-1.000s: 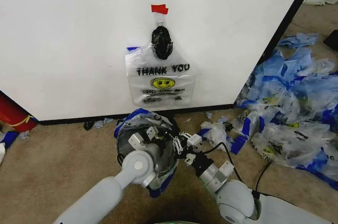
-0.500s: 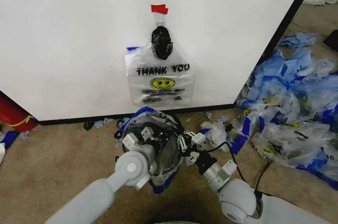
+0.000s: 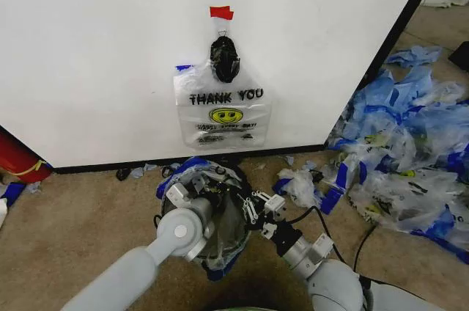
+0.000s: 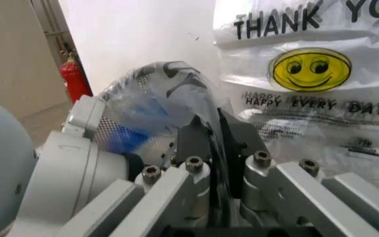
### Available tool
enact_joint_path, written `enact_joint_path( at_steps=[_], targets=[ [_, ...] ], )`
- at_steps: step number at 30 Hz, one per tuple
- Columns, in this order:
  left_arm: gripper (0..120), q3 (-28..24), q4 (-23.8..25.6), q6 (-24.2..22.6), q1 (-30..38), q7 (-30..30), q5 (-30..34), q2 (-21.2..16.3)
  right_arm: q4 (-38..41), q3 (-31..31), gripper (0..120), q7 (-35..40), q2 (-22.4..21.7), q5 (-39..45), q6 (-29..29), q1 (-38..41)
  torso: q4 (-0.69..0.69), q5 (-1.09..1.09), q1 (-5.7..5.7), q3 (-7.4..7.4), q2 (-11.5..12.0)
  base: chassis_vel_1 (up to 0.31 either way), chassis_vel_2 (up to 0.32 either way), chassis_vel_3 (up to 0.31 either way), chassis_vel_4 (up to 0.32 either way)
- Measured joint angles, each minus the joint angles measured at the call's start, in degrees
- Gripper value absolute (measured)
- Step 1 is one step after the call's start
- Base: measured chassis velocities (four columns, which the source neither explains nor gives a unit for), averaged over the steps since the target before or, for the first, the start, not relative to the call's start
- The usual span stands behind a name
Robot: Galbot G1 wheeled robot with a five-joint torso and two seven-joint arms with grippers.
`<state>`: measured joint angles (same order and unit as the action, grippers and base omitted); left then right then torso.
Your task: Pick up the garbage bag from the wall and place it over the trash bin.
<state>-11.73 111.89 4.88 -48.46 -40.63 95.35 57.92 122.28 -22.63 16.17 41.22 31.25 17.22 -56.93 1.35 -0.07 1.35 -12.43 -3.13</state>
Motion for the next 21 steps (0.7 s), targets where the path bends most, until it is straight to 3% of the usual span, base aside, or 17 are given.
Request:
enact_joint_path(
  at_steps=[9, 21],
  targets=[
    [0, -1.4, -0.6, 0.1, 0.1, 0.0, -0.7, 1.6, -1.2, 1.0, 1, 0.3, 0.4, -0.3, 0.0, 0.5, 0.00, 0.00, 0.00, 0.00, 0.0, 0.000, 0.000, 0.000, 0.000],
    [0, 0.8, 2.5, 0.0, -1.0, -1.0, -0.1, -1.6, -4.2, 2.0, 1, 0.9, 1.4, 0.5, 0.1, 1.2, 0.00, 0.00, 0.00, 0.00, 0.0, 0.000, 0.000, 0.000, 0.000]
  ],
)
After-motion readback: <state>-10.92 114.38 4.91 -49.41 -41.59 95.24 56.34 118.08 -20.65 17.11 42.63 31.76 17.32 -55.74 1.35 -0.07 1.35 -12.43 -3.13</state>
